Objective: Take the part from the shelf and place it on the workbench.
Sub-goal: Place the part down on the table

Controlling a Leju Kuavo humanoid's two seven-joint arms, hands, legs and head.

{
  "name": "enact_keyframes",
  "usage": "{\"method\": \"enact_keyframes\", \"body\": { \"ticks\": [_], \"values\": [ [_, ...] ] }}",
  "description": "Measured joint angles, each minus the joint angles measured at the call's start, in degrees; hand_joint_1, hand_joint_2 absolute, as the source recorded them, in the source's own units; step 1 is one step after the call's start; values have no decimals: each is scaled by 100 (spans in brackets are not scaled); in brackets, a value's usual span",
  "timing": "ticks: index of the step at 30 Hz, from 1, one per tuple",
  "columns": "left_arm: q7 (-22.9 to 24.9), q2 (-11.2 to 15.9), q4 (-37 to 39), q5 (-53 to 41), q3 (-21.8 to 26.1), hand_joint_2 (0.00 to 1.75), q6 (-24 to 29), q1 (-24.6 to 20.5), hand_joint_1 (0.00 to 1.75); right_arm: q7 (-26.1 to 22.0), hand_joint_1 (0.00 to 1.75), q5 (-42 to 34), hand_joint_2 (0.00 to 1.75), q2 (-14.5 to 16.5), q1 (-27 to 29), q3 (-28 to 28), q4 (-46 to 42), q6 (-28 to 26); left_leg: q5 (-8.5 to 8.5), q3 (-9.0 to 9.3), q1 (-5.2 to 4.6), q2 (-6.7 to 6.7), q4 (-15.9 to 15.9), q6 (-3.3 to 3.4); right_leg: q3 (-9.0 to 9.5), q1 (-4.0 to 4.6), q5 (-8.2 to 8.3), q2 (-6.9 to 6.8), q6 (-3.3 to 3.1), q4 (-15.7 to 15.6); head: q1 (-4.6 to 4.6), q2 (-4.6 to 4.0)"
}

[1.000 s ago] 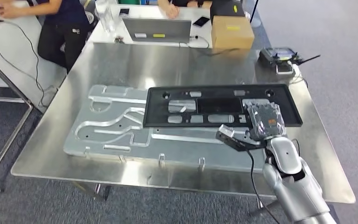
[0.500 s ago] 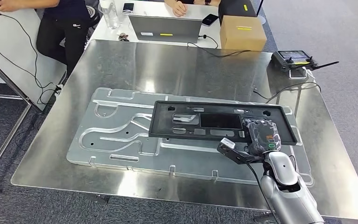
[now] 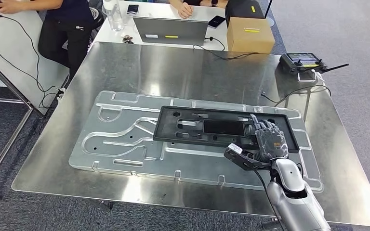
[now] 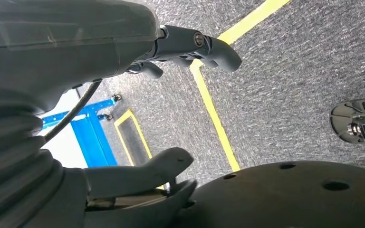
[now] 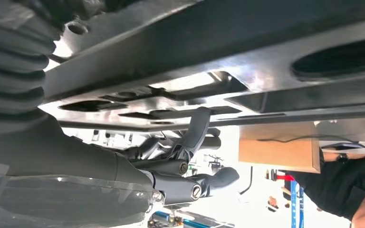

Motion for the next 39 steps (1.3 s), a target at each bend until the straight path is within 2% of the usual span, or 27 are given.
{"method": "enact_keyframes", "body": {
  "ticks": [4,15,18,20,22,23,24,25,26,27,28,29,30,32,34,35,36,38,39],
  "values": [
    [-12,3,0,0,13,0,3,0,0,-25,0,-32,0,20,0,0,26,3,4,15,3,0,-9,-5,1,2,-4,0,16,10,0,0],
    [25,3,0,15,98,0,-28,-2,0,-120,0,-76,0,32,17,1,-61,-1,17,40,21,3,-41,-26,9,22,-7,1,12,11,0,0],
    [49,-4,0,5,130,0,-32,-4,0,-127,0,-84,0,39,80,6,-223,3,86,94,46,21,-142,37,30,11,-3,0,84,-19,-1,0],
    [72,-10,0,-2,146,0,-32,-11,0,-133,0,-84,0,42,112,18,-340,8,170,159,91,57,-290,89,-78,-4,-214,-10,133,237,3,0],
    [86,-11,0,-4,151,0,-32,-16,0,-139,0,-90,0,48,145,44,-425,13,200,163,101,82,-330,97,-373,-61,-567,-21,186,875,4,0],
    [91,-11,0,-7,152,0,-32,-17,0,-140,0,-95,0,50,172,61,-455,16,202,153,110,88,-325,89,-511,-97,-672,-25,220,1175,3,0],
    [95,-12,0,-10,154,0,-32,-16,0,-142,0,-99,0,51,204,76,-480,19,201,141,128,90,-313,74,-592,-137,-684,-31,257,1348,3,0],
    [98,-12,0,-14,155,0,-32,-15,0,-149,0,-101,0,51,231,92,-504,21,198,126,155,91,-291,47,-589,-178,-594,-39,296,1341,4,0],
    [102,-13,0,-17,155,0,-33,-15,0,-158,0,-101,0,51,247,108,-526,21,189,107,192,90,-257,7,-485,-220,-416,-52,337,1131,4,0],
    [104,-14,0,-20,156,0,-34,-15,0,-167,0,-101,0,51,254,123,-550,21,174,82,231,89,-208,-47,-320,-266,-227,-68,390,789,5,0],
    [106,-11,-1,-21,156,0,-35,-17,0,-175,0,-101,0,52,255,138,-571,20,161,53,253,84,-162,-112,-163,-280,-111,-71,437,485,7,0],
    [110,-9,-1,-25,156,0,-35,-21,0,-178,0,-102,0,54,254,149,-591,19,154,29,263,71,-121,-176,-63,-279,-24,-59,441,281,7,0],
    [115,-5,-2,-29,156,0,-35,-24,0,-179,0,-102,0,55,253,156,-609,18,153,10,256,57,-88,-233,-26,-272,-20,-42,416,183,7,0],
    [122,-1,-2,-35,156,0,-35,-27,0,-181,0,-107,0,56,254,171,-640,16,189,-14,248,30,-75,-321,-98,-248,-27,0,270,244,-1,0],
    [122,-3,-1,-35,157,0,-37,-19,0,-180,0,-115,0,58,253,180,-656,16,157,-58,272,30,-35,-373,-171,-240,-8,-2,134,273,-5,0],
    [122,-3,-1,-35,157,0,-37,-14,0,-175,0,-119,0,60,253,181,-663,16,25,-115,277,36,90,-371,-212,-228,24,-9,71,277,-5,0],
    [122,-4,-1,-35,158,0,-37,-13,0,-173,0,-120,0,61,252,181,-670,16,-189,-205,271,42,325,-351,-259,-210,64,-16,10,275,-7,0],
    [122,-3,-1,-35,158,0,-36,-17,0,-169,0,-126,0,62,256,181,-686,16,-711,-448,219,48,1055,-286,-370,-147,144,-25,-77,276,-8,0],
    [122,-3,-1,-35,158,0,-36,-20,0,-169,0,-129,0,62,262,181,-688,16,-878,-528,183,47,1377,-249,-427,-105,183,-27,-108,277,-8,0]
  ]
}}
